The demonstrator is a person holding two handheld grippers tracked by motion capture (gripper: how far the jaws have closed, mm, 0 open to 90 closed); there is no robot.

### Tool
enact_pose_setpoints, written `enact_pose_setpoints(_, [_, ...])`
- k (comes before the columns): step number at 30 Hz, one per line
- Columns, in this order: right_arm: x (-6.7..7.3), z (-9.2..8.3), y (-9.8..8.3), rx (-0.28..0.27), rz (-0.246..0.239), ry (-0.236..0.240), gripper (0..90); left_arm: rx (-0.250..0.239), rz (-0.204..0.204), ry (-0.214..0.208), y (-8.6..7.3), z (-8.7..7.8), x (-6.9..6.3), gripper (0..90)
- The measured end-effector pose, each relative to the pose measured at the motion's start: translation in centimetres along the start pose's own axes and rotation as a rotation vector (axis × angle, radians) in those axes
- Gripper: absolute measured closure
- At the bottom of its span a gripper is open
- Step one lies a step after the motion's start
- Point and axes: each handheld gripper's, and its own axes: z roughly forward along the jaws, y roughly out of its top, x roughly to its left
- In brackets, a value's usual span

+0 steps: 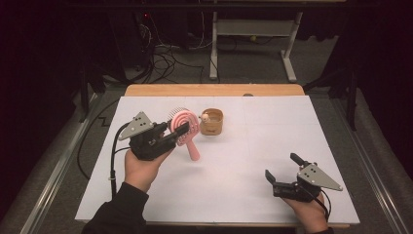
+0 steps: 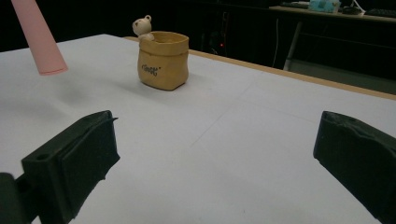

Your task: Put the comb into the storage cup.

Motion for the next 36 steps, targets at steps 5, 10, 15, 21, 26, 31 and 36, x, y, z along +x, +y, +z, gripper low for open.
enact_pose_setpoints(5, [0.1,0.0,0.1,-0.003,-0.005,0.002,0.3,-0.015,-0.006,-0.005,0.4,0.5,-0.1,63.2])
enact_pose_setpoints(10, [0.1,0.0,0.1,-0.002,-0.006,0.004,0.3,-0.021,-0.011,-0.005,0.6,0.8,-0.1,63.2])
enact_pose_setpoints(15, [0.1,0.1,0.1,-0.003,-0.007,0.005,0.3,-0.020,-0.011,-0.009,0.8,1.3,-0.1,63.2])
enact_pose_setpoints(21, [0.1,0.0,0.2,-0.007,-0.005,0.003,0.3,-0.013,-0.010,-0.011,1.0,2.4,-0.2,63.2])
enact_pose_setpoints(26, [0.1,0.0,0.2,-0.012,-0.005,0.005,0.3,-0.009,-0.007,-0.010,1.6,3.1,-0.3,63.2])
enact_pose_setpoints(31, [0.0,0.0,0.2,-0.013,0.000,0.003,0.3,-0.018,-0.005,-0.016,2.1,3.7,-0.5,63.2])
enact_pose_setpoints(36, [-0.1,0.0,0.2,-0.016,0.001,0.006,0.3,-0.020,0.002,-0.018,2.6,4.3,-0.6,63.2])
